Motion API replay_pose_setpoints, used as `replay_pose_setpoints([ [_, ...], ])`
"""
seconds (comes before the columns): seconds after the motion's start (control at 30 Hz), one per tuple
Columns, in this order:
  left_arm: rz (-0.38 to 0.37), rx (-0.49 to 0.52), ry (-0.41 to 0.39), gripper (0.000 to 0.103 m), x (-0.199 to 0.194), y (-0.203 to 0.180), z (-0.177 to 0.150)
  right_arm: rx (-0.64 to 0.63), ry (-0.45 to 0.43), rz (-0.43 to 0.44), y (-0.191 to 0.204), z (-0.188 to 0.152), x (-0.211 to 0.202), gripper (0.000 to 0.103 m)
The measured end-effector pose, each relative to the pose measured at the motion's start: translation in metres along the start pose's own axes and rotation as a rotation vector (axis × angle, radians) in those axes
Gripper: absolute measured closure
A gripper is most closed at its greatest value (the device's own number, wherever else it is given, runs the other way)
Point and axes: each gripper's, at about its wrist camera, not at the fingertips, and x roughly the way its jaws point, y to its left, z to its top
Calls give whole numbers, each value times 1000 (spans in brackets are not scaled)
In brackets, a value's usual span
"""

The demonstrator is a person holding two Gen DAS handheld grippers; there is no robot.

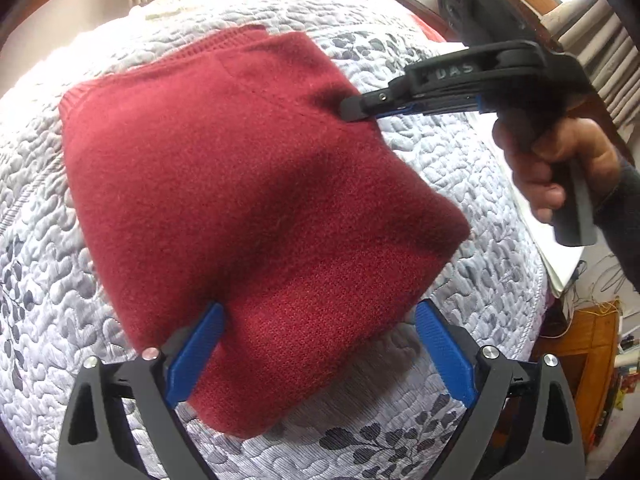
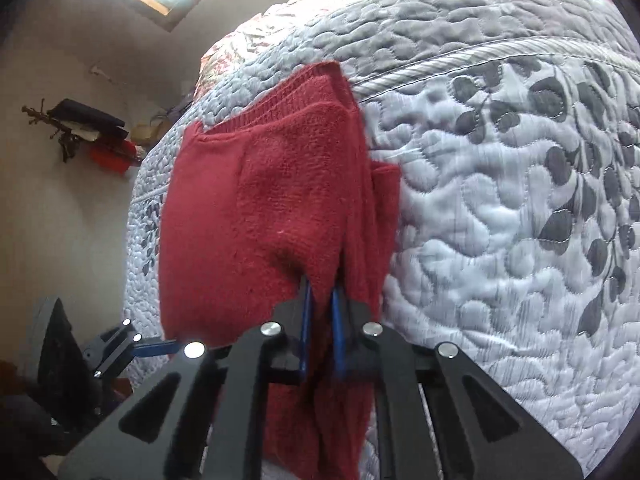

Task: Fold small clothes

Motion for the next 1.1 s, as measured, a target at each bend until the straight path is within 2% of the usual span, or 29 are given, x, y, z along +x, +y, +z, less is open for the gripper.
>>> replay_pose_setpoints([
  [0.07,-4,-7,7,7,1,1,-3,32,17,6,-8,-3,8,92],
  [0.17,6,-16,12,7,-2,2,-8,50,-1,42,-3,-6,-4,79],
  [0.23,-5,-27,-10,7,-12,4,-10,38,-53,42,6,-12,-27,77],
  [0.3,-5,-35,-31,7,-21,7,-13,-8,-71,84,23,-23,-46,78],
  [0.4,-7,-60,-47,7,-27,15,-16,-53,1,103,40,-45,-37,77],
  [0.5,6,-76,-13,7,-20,22,-17,-34,72,39,23,-62,-10,79],
  [0.6,18,-110,40,7,-4,33,-21,17,100,25,-1,-71,2,70],
  [0.67,10,-135,49,7,-3,37,-22,1,99,31,4,-69,-5,70],
  [0.73,5,-136,23,7,-13,35,-20,-16,63,54,14,-59,-25,70],
  [0.83,8,-96,-62,7,-35,26,-13,-18,-56,53,22,-26,-52,71],
  [0.87,1,-86,-80,7,-37,22,-9,-15,-88,39,22,-11,-54,71],
  [0.93,-22,-68,-95,7,-34,15,0,-5,-107,22,22,19,-43,61],
  [1.0,-35,-43,-80,7,-21,6,10,21,-102,18,15,44,-24,60],
  [1.1,-38,-2,-40,7,6,-8,19,59,-39,-25,-2,61,11,79],
])
